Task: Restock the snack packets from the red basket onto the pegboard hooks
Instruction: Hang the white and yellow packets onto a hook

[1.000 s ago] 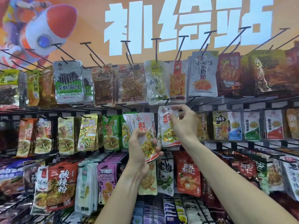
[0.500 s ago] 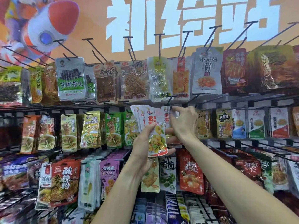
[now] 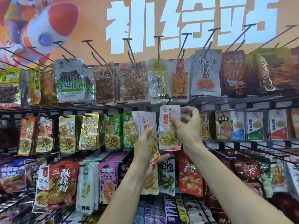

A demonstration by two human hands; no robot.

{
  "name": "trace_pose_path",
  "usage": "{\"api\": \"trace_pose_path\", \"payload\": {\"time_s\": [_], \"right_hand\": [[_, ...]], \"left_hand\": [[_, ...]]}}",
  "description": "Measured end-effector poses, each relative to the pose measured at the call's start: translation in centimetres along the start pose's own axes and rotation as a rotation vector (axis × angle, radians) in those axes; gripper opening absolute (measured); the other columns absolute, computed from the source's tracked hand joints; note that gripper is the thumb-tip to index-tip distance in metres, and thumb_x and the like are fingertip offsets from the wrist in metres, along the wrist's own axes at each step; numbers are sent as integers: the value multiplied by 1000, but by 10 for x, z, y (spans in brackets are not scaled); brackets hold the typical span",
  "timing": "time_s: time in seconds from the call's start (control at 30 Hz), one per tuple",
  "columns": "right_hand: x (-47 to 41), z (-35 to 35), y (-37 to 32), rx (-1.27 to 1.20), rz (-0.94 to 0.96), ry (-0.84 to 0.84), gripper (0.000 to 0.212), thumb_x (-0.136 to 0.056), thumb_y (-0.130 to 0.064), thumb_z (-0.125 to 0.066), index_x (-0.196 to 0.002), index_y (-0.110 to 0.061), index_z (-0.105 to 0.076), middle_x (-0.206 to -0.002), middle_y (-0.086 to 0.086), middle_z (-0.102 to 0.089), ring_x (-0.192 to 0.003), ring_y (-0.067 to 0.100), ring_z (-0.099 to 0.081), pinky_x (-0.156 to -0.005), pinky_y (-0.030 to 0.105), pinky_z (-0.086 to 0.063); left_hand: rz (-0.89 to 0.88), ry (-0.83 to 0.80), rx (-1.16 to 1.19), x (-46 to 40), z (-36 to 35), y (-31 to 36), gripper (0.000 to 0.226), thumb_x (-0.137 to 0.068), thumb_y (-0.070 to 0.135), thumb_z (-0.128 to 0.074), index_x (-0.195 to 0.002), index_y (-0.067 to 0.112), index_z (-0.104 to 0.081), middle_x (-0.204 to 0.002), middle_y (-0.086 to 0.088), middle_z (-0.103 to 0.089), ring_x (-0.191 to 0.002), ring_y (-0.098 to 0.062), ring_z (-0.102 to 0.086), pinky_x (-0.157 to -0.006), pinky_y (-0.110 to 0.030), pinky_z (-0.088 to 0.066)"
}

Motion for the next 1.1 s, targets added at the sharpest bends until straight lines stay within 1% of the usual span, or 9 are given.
{"api": "trace_pose_path", "payload": {"time_s": [0.07, 0.27, 0.4, 0.6, 0.7, 0.77, 0.83, 1.0, 1.1], "right_hand": [[-8, 1, -2, 73, 51, 9, 35, -88, -20, -83, -111, -27, -57, -99, 1, -72, -86, 17, -72, -80, 51, -61], [-21, 2, 0, 185, 75, -18, 43, -90, -13, -78, -112, -39, -52, -91, 3, -65, -80, 26, -71, -72, 57, -61], [-28, -1, 2, 227, 120, -43, 34, -93, -11, -75, -110, -35, -58, -84, 2, -65, -74, 26, -72, -70, 57, -62], [-36, -10, 8, 314, 132, -33, 20, -90, -22, -76, -103, -37, -75, -86, -18, -67, -93, 26, -72, -83, 53, -61], [-39, -13, 11, 364, 136, -13, 22, -90, -22, -76, -110, -31, -79, -99, -10, -75, -97, 27, -72, -92, 49, -59], [-39, -14, 13, 463, 183, -1, 24, -92, -20, -76, -116, -24, -79, -112, -1, -76, -107, 25, -69, -101, 34, -51], [-39, -16, 14, 566, 239, 15, 27, -94, -20, -74, -120, -25, -77, -118, 5, -72, -113, 25, -64, -93, 29, -43], [-39, -14, 13, 701, 236, 22, 26, -94, -32, -74, -120, -31, -76, -109, 2, -48, -109, 27, -54, -84, 29, -37], [-33, -6, 6, 634, 227, 40, 14, -94, -34, -73, -105, -29, -80, -109, 3, -56, -107, 24, -58, -92, 34, -45]], "left_hand": [[-7, 37, 14, -2, 5, 0, 42, -104, 44, -48, -103, 10, -73, -75, -4, -70, -57, -21, -67, -51, -28, -51], [-26, 72, 15, -10, 18, -1, 28, -99, 38, -48, -92, 14, -59, -63, 0, -44, -50, -16, -37, -35, -19, -23], [-18, 31, 78, -4, 17, 2, 25, -96, 36, -46, -94, 13, -56, -63, 2, -37, -52, -14, -31, -36, -19, -15], [-31, -31, 112, -1, 15, 5, 36, -94, 38, -43, -106, 8, -58, -66, -1, -36, -54, -17, -32, -42, -20, -13], [-31, -93, 121, 2, 12, 8, 36, -95, 39, -40, -107, 9, -57, -68, -4, -39, -56, -19, -37, -42, -21, -23], [-24, -137, 100, 3, 9, 10, 41, -99, 40, -38, -109, 8, -63, -71, -7, -48, -59, -24, -50, -46, -26, -44], [-9, -173, 60, 4, 5, 10, 47, -104, 42, -36, -113, 8, -68, -78, -12, -62, -69, -30, -66, -60, -39, -60], [1, -175, 22, 6, -5, 8, 51, -111, 41, -34, -118, 7, -72, -110, -21, -77, -101, -42, -76, -73, -52, -65], [-4, -169, 19, 5, -5, 8, 48, -112, 42, -37, -136, 12, -64, -123, -17, -76, -109, -42, -75, -79, -55, -65]]}}
Point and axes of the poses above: each hand's wrist, its own x-axis away from the middle knuckle, its own z-axis out of the back of the hand, y = z × x, the point moved 3 cm from there along -x, towards the middle knuckle
